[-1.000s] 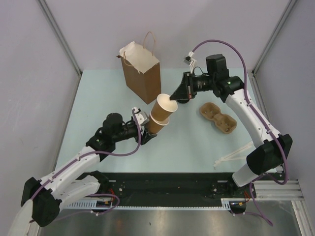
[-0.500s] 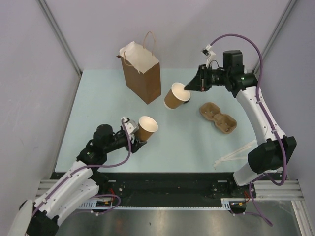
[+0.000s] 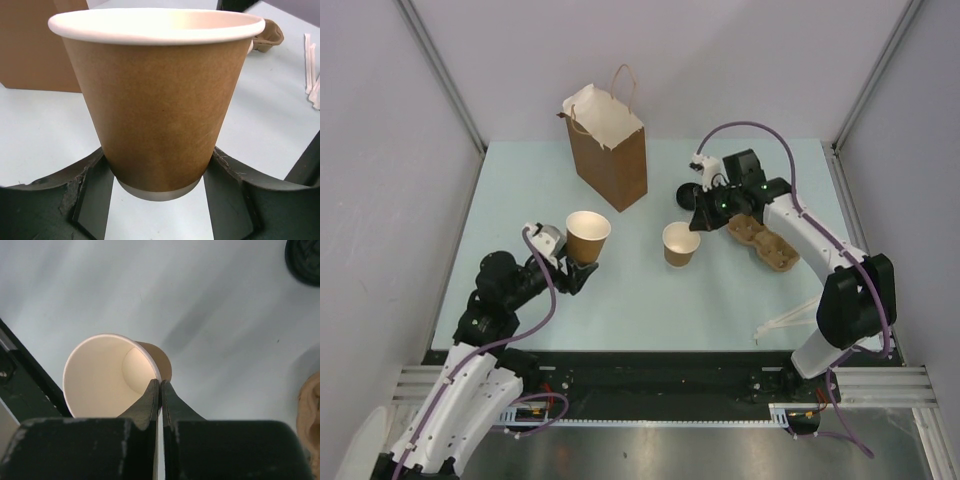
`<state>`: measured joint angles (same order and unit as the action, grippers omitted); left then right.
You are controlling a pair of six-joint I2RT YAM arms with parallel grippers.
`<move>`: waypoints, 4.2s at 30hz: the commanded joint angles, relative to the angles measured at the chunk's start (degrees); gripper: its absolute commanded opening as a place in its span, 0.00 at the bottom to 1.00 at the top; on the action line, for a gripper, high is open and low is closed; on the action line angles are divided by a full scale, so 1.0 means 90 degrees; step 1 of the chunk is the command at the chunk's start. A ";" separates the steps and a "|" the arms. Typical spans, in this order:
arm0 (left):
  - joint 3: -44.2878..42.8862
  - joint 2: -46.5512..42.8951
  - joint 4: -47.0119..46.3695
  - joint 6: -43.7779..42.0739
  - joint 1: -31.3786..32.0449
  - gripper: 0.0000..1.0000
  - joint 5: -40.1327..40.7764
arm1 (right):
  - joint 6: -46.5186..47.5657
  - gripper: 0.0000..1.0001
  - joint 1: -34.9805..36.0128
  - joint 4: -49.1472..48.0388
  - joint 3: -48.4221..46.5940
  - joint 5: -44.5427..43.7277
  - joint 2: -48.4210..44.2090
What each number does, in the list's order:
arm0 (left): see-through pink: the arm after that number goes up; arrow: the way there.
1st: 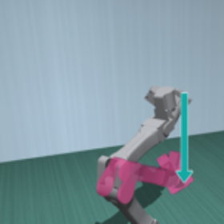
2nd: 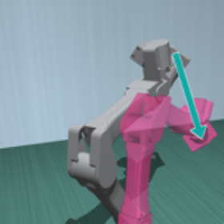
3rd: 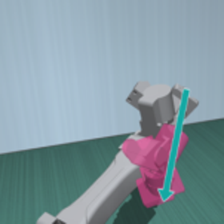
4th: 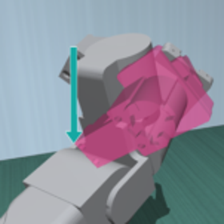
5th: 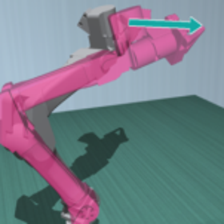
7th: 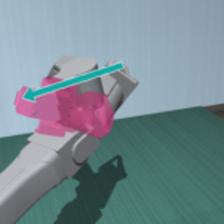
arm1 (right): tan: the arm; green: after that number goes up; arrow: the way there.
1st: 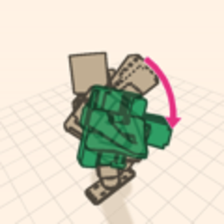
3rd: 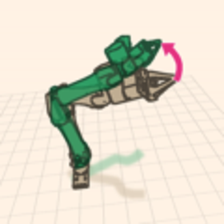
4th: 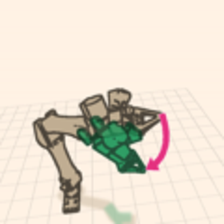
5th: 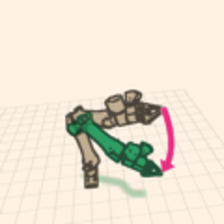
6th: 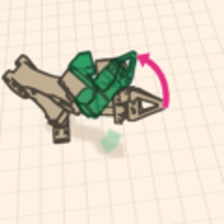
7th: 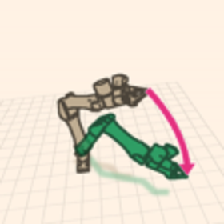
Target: Pack the takeout coffee
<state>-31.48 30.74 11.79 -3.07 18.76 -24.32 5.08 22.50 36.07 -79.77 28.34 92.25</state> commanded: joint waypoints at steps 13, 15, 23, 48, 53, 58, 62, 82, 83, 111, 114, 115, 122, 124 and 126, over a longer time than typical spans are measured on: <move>-0.0154 0.0207 -0.0636 0.0810 -0.0093 0.65 0.0114 | 0.0119 0.00 0.0683 -0.1801 0.2027 -0.0385 -0.0562; -0.0144 0.0217 -0.0636 0.0800 -0.0093 0.65 0.0104 | 0.0158 0.07 0.0722 -0.1840 0.2085 -0.0395 -0.0640; -0.0115 0.0237 -0.0695 0.0781 -0.0093 0.66 0.0055 | 0.0022 0.48 0.0781 -0.1626 0.2076 -0.0258 -0.0855; 0.0520 0.0393 -0.1818 -0.2061 0.0600 0.71 -0.0629 | -0.2693 0.80 0.1347 -0.1986 -0.0404 0.1266 -0.1354; 0.0491 0.0412 -0.1808 -0.2081 0.0844 0.71 -0.0472 | -0.2684 0.76 0.1660 -0.2104 -0.0424 0.1236 -0.1090; 0.0422 0.0403 -0.1808 -0.2003 0.1069 0.71 -0.0316 | -0.2489 0.69 0.1787 -0.1899 -0.0414 0.1158 -0.0924; 0.0374 0.0451 -0.1857 -0.1954 0.1167 0.71 -0.0228 | -0.2440 0.51 0.1874 -0.1811 -0.0414 0.1109 -0.0855; 0.0051 0.0607 -0.1955 -0.1446 0.1294 0.74 -0.0043 | -0.2488 0.00 0.1787 -0.1752 -0.0385 0.1031 -0.0689; 0.0032 0.0608 -0.1906 -0.1359 0.1304 0.82 0.0025 | -0.2508 0.00 0.1748 -0.1781 -0.0385 0.1012 -0.0679; -0.1755 0.1916 0.0701 -0.0128 0.1001 1.00 0.0554 | 0.0969 0.00 -0.4374 0.0689 -0.2016 -0.2203 0.1966; -0.1727 0.1887 0.0663 -0.0030 0.1001 0.99 0.0573 | 0.0910 0.00 -0.4560 0.0679 -0.2240 -0.1949 0.2317; -0.1707 0.1877 0.0604 0.0009 0.0982 1.00 0.0602 | 0.0871 0.00 -0.4648 0.0699 -0.2357 -0.1899 0.2396; -0.1560 0.1799 0.0536 -0.0010 0.0933 0.99 0.0690 | 0.0686 0.00 -0.4893 0.0611 -0.2407 -0.1449 0.2573; -0.1502 0.1799 0.0506 -0.0010 0.0923 0.99 0.0719 | 0.0637 0.00 -0.4902 0.0495 -0.2358 -0.1410 0.2495; -0.1482 0.1818 0.0487 0.0019 0.0913 0.99 0.0710 | 0.0578 0.00 -0.4922 0.0358 -0.2260 -0.1410 0.2455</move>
<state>-44.80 47.88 17.37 -4.38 27.49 -17.76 11.53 -21.67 41.85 -99.24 13.87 114.98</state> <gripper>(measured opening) 0.994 0.015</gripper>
